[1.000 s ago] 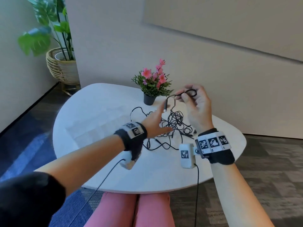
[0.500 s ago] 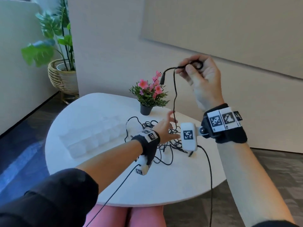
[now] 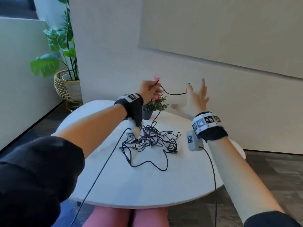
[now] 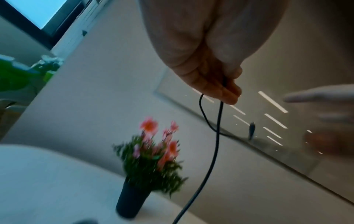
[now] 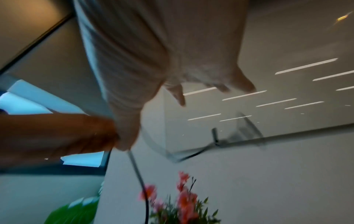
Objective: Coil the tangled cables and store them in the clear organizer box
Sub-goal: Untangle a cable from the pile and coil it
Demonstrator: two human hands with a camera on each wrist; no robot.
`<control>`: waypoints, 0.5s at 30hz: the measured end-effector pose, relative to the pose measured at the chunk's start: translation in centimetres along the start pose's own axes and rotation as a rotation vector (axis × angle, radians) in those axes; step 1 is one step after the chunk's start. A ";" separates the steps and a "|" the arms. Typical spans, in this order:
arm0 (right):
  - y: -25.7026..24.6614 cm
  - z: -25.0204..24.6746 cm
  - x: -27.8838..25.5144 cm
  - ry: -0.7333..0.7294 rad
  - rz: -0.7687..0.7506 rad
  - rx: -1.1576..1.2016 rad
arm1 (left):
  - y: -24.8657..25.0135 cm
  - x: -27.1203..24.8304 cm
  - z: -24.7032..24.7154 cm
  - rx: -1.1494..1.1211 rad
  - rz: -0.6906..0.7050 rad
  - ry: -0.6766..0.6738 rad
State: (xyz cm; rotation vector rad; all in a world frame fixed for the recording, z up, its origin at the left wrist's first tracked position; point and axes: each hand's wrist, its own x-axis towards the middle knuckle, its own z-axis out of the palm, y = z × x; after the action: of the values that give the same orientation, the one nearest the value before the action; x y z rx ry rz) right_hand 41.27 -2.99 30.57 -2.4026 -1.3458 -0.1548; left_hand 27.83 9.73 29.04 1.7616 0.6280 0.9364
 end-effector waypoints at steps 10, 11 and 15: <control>-5.6 1.0 -0.1 -0.055 -0.138 0.448 | 4.9 -2.0 -1.9 0.217 0.316 0.059; -6.0 0.5 -0.3 -0.092 -0.124 0.538 | 4.6 -2.2 -2.1 0.113 0.305 0.095; -7.3 -1.0 -1.5 -0.323 -0.136 0.921 | 3.5 -3.6 -2.4 -0.024 0.289 0.192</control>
State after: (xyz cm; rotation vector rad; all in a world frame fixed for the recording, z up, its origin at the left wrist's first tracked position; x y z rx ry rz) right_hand 34.38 -1.14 33.08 -1.5853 -1.3043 0.6945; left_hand 23.76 6.95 31.64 1.7834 0.4862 1.3186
